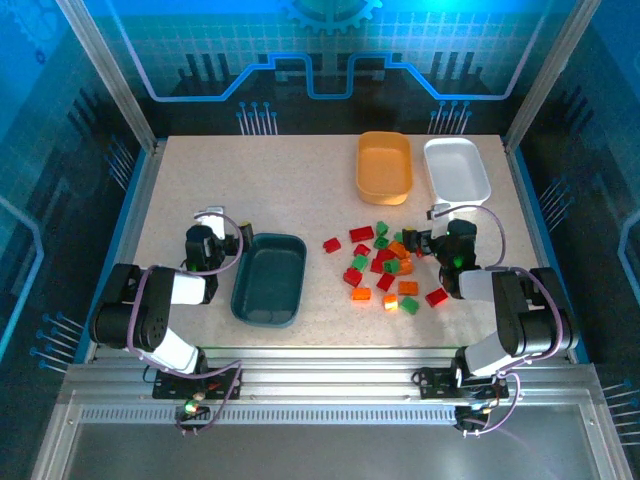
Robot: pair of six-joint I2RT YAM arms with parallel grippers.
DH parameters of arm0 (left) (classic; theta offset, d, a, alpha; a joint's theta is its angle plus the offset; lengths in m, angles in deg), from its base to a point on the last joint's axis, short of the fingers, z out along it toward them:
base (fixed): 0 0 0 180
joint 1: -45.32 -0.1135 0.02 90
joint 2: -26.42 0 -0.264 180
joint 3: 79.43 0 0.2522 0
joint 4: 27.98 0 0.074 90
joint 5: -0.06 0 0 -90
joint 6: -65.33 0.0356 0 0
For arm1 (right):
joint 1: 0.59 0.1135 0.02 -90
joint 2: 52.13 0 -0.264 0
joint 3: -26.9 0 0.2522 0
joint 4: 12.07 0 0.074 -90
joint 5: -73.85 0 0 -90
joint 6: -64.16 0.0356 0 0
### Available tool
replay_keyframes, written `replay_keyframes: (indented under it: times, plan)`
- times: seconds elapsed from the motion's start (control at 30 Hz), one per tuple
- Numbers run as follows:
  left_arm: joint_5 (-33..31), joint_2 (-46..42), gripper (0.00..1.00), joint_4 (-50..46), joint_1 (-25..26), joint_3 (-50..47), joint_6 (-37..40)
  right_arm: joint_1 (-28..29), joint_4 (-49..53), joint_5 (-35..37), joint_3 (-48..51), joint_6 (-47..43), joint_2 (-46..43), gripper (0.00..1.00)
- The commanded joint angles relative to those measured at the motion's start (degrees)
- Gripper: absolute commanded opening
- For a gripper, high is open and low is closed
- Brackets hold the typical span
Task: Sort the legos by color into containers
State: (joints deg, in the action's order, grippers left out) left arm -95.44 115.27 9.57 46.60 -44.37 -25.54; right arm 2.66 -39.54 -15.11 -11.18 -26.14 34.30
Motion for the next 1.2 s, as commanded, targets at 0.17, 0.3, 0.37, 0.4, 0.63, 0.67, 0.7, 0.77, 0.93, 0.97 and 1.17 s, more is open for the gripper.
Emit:
replay_keyframes:
  times: [0.17,0.3,0.37,0.4,0.63,0.67,0.7,0.77,0.93,0.97,1.17]
  plan:
    - [1.2,-0.2,0.99,0.2,-0.7,0.9,1.4,-0.6,-1.6,-0.8,-0.6,-0.3,-0.1,1.0]
    - [1.3,-0.3,0.99,0.2,-0.7,1.0,1.4,-0.8,-1.5,-1.0,-0.8,-0.3,-0.1,1.0]
    - [1.3,-0.3,0.99,0.3,-0.7,1.0,1.5,-0.8,-1.5,-1.0,-0.7,-0.3,-0.1,1.0]
    - [1.0,-0.5,0.99,0.2,-0.6,1.1,1.5,-0.8,-1.5,-1.0,-0.7,-0.3,-0.1,1.0]
    - [-1.0,-21.7,0.99,-31.6,0.3,12.3,-2.6,4.7,30.4,10.2,-16.9,0.7,-12.2,1.0]
    - [-2.9,-24.4,0.99,-37.3,0.4,15.5,-6.9,5.9,37.2,12.5,-21.3,2.0,-14.5,1.0]
    - [-5.0,-26.3,0.99,-42.4,0.6,18.3,-12.0,6.8,42.9,14.7,-25.1,3.4,-15.9,1.0]
    - [-8.0,-29.3,0.99,-54.8,0.7,24.4,-26.0,6.7,54.1,17.0,-34.2,10.8,-16.7,1.0]
    - [-1.1,-33.1,0.99,-64.7,-0.2,23.6,-44.8,-0.6,68.4,1.9,-45.0,24.3,-8.7,0.93]
    - [4.7,-33.5,0.99,-61.1,-1.0,21.2,-45.1,-1.9,70.5,-1.8,-47.2,24.7,-6.4,0.86]
    - [5.3,-25.2,0.76,-80.3,10.5,31.6,-36.1,-1.6,73.1,-1.0,-50.0,22.9,-3.3,0.82]
